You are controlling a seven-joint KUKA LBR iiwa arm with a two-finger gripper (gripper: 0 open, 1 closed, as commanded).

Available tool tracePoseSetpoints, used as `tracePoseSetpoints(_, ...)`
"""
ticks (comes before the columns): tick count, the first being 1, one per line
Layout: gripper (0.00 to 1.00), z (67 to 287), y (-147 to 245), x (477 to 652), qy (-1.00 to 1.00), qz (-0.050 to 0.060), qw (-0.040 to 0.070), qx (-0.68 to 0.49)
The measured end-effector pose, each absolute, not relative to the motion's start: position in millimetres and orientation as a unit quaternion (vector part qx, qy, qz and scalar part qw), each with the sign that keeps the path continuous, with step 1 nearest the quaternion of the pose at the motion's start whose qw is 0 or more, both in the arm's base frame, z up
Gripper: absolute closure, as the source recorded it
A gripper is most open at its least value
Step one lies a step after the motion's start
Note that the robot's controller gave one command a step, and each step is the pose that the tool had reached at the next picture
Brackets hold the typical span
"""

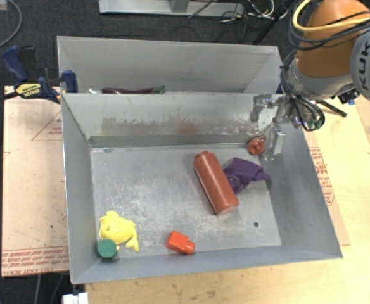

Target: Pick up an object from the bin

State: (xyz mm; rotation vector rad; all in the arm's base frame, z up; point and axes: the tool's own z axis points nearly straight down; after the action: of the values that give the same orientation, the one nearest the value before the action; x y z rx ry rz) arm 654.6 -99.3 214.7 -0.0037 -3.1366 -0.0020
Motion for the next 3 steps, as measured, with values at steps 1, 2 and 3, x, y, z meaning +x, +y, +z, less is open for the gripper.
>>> tracePoseSetpoints(1, 0.0, 220.3, -99.0, 655.9, -1.0, 0.0, -0.001, 0.0)
tracePoseSetpoints(2, 0.0, 184.5, -105.6, 644.0, -0.998, 0.0, -0.002, 0.057)
tracePoseSetpoints(3, 0.0, 126.6, -125.8, 642.4, -0.997, 0.0, -0.004, 0.074)
